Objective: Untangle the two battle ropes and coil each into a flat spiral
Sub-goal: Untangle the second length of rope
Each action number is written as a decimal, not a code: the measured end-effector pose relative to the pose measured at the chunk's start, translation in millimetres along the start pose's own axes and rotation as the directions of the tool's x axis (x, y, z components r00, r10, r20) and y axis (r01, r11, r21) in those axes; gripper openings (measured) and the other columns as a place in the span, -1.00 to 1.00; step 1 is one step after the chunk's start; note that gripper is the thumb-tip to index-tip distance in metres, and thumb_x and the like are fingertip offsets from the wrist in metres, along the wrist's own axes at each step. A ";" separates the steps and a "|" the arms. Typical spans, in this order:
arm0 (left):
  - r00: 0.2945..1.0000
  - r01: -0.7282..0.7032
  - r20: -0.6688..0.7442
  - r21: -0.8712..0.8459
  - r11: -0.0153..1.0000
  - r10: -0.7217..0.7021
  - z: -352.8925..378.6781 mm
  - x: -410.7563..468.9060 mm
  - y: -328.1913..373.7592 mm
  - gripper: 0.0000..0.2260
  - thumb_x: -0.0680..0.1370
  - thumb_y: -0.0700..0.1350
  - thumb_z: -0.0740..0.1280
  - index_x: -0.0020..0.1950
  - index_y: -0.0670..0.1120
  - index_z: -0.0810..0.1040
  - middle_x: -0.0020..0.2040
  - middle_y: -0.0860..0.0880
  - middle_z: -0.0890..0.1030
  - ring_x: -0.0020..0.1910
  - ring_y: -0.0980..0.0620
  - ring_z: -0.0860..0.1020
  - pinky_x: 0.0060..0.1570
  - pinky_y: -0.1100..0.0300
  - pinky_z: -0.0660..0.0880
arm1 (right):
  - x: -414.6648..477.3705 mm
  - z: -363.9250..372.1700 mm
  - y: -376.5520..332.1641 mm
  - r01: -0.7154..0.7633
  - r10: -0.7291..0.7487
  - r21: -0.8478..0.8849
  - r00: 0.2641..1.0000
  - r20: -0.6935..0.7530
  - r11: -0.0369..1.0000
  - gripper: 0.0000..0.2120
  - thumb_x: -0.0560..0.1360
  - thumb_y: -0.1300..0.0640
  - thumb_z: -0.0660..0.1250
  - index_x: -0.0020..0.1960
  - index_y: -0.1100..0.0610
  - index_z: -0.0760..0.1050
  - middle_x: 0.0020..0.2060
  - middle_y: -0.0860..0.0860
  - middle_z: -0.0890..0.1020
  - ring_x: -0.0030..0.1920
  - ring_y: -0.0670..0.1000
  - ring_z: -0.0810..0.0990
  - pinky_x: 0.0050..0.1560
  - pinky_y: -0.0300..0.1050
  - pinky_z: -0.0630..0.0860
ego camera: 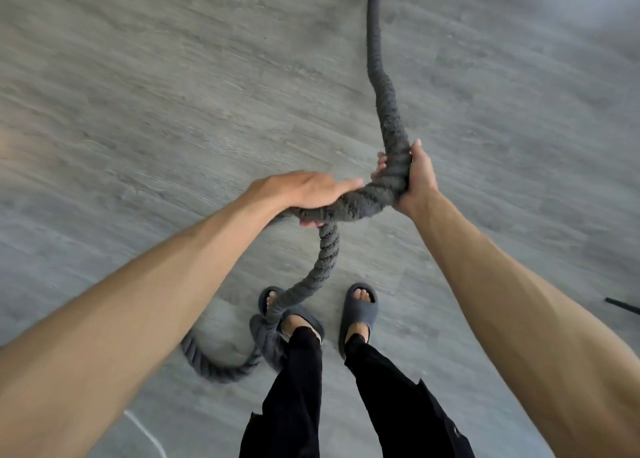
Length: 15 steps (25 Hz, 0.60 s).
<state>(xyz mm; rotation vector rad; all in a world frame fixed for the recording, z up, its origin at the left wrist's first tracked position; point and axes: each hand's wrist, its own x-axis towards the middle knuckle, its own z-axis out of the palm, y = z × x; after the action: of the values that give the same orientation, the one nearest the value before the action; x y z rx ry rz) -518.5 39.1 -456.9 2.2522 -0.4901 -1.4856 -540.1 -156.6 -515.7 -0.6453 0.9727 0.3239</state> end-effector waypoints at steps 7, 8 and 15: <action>0.995 0.104 0.068 -0.650 0.753 -0.080 13.3 20.6 34.4 -0.47 0.45 0.39 0.31 -0.13 -0.11 0.55 -0.27 -0.11 0.58 -0.30 -0.05 0.51 -0.17 0.10 0.43 | -22.8 -39.5 105.6 0.101 -0.052 -0.571 0.993 0.102 0.815 -0.69 0.65 0.09 0.12 0.33 0.11 0.47 0.23 0.06 0.63 0.27 0.03 0.54 0.46 0.13 0.33; 0.994 0.110 0.062 -0.710 0.696 -0.094 17.3 24.8 33.8 -0.49 0.46 0.36 0.34 -0.13 -0.12 0.55 -0.26 -0.12 0.58 -0.31 -0.06 0.52 -0.19 0.11 0.44 | -25.0 -42.6 123.6 0.154 -0.042 -0.696 0.984 0.176 0.702 -0.61 0.56 0.20 0.20 0.38 0.13 0.45 0.27 0.06 0.59 0.26 0.02 0.51 0.42 0.07 0.37; 0.925 0.080 -0.057 -0.938 0.338 -0.377 39.8 27.0 25.4 -0.54 0.63 0.20 0.21 -0.21 -0.17 0.47 -0.47 -0.10 0.54 -0.59 0.01 0.51 -0.51 0.28 0.47 | -20.0 -65.5 218.8 0.303 -0.139 -0.927 0.951 0.277 0.222 -0.44 0.47 -0.20 0.41 0.30 0.10 0.36 0.18 0.06 0.61 0.23 0.11 0.52 0.38 0.24 0.27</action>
<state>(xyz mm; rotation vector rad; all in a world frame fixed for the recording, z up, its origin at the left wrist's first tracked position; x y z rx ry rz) -547.0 -1.4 -479.5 1.4973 0.6960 -1.0553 -709.4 -29.4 -603.6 -1.9035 0.3978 0.7229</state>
